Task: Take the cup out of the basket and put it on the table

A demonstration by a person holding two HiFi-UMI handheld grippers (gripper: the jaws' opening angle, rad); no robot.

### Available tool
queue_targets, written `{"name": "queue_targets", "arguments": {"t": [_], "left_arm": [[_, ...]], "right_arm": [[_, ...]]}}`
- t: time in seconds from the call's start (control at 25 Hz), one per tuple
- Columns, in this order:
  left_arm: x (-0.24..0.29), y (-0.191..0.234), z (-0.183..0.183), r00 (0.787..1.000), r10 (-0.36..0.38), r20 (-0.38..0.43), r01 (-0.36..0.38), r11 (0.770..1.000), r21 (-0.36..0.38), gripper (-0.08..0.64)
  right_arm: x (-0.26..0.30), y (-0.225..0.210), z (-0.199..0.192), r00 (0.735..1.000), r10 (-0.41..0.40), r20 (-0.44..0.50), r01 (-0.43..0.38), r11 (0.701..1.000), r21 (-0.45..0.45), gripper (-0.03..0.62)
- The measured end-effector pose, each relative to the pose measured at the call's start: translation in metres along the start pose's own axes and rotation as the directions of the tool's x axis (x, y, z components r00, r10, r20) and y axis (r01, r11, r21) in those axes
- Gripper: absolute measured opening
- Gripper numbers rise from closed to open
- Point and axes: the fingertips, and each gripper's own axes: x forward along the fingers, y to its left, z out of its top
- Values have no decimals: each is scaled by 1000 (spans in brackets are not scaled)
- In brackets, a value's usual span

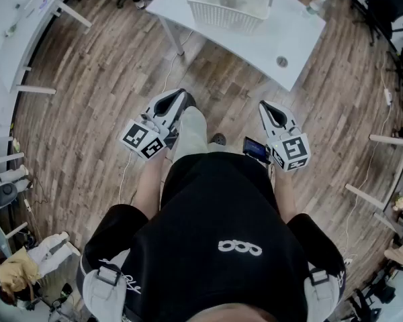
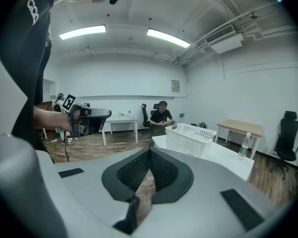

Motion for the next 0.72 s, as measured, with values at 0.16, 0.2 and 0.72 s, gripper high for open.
{"name": "queue_targets", "arguments": {"t": [0.16, 0.2, 0.72], "left_arm": [[0, 1, 2, 1000, 0, -11, 0, 1000, 1, 8], [1, 3, 3, 1000, -1, -13, 1, 1000, -1, 8], [53, 64, 5, 997, -44, -58, 42, 999, -25, 8]], "right_arm": [[3, 3, -4, 1000, 11, -20, -11, 1000, 13, 25], [5, 2, -5, 1000, 12, -23, -12, 1000, 14, 25], [64, -44, 3, 1000, -8, -19, 9, 999, 44, 25]]}}
